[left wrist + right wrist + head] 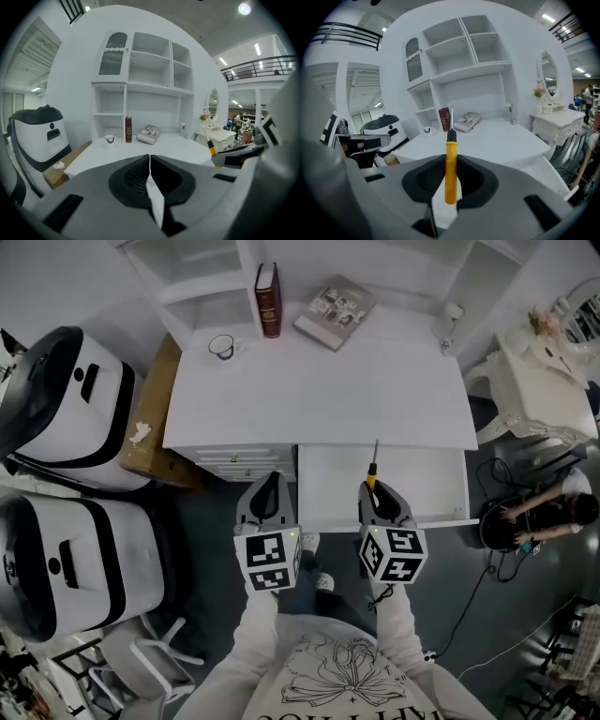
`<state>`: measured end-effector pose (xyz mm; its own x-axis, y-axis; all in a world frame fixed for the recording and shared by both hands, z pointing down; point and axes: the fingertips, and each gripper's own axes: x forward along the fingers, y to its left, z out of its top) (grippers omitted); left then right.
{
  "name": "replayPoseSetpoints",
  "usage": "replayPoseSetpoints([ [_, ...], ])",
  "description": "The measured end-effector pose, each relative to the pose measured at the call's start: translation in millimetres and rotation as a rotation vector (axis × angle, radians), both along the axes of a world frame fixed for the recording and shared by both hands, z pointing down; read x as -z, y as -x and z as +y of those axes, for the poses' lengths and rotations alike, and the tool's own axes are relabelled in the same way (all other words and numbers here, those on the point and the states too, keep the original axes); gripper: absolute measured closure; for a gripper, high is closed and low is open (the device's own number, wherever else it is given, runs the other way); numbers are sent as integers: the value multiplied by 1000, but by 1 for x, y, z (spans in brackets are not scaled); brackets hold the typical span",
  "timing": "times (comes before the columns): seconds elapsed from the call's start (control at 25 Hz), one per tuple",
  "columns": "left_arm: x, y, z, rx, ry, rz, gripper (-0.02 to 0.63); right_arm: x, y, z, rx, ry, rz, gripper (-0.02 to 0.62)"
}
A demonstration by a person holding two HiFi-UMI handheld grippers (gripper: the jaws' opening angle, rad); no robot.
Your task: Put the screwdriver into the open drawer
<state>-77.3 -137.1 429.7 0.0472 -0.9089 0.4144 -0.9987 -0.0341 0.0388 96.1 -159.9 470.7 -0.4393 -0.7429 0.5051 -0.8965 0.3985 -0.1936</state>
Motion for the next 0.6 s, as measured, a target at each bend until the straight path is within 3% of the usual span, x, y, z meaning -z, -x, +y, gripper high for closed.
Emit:
replayPoseSetpoints([
  [0.6, -66, 22, -48, -19, 132, 37, 598, -70, 29, -41, 18, 142, 49, 525],
])
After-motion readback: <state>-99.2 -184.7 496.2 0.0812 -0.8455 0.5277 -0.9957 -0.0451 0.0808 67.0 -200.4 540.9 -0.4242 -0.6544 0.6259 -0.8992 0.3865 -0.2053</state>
